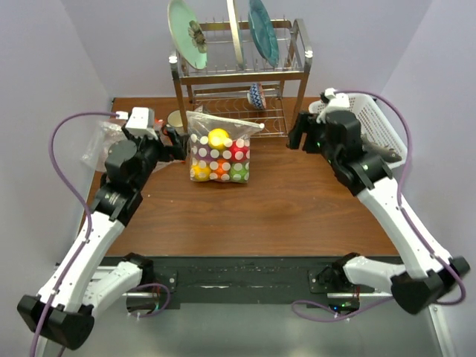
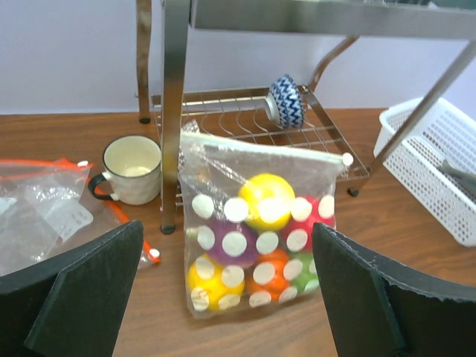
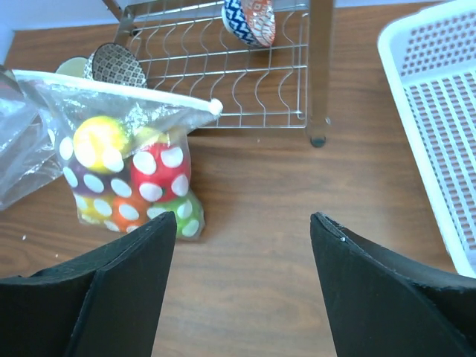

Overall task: Place the food in the zip-top bag and seal the zipper
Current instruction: Reset both arms

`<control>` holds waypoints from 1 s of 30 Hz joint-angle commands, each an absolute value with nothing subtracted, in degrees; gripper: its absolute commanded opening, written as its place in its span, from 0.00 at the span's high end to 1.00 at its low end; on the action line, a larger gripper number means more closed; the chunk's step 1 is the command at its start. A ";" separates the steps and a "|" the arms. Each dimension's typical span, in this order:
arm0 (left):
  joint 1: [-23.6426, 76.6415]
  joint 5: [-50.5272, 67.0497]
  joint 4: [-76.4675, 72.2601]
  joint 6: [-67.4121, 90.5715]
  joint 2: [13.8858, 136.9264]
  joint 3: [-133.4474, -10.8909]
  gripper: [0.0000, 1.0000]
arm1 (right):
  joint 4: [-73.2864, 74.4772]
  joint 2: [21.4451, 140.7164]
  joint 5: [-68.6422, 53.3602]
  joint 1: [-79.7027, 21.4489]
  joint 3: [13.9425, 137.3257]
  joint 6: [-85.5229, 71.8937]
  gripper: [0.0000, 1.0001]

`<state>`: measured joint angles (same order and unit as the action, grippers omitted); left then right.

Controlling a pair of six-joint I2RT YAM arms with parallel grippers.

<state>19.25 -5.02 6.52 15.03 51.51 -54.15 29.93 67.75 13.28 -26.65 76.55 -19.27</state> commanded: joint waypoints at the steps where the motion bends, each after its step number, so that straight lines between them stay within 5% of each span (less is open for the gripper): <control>1: 18.98 -2.03 6.41 12.57 46.16 -49.67 0.00 | 30.77 57.52 14.59 -26.81 69.28 -19.53 0.22; 11: 18.98 2.45 3.79 12.39 36.13 -36.15 0.00 | 24.78 35.69 17.75 -26.81 49.14 -16.17 0.08; 30: 18.98 3.16 4.92 11.95 37.88 -36.30 0.00 | 24.61 35.95 16.17 -26.81 47.37 -18.20 0.07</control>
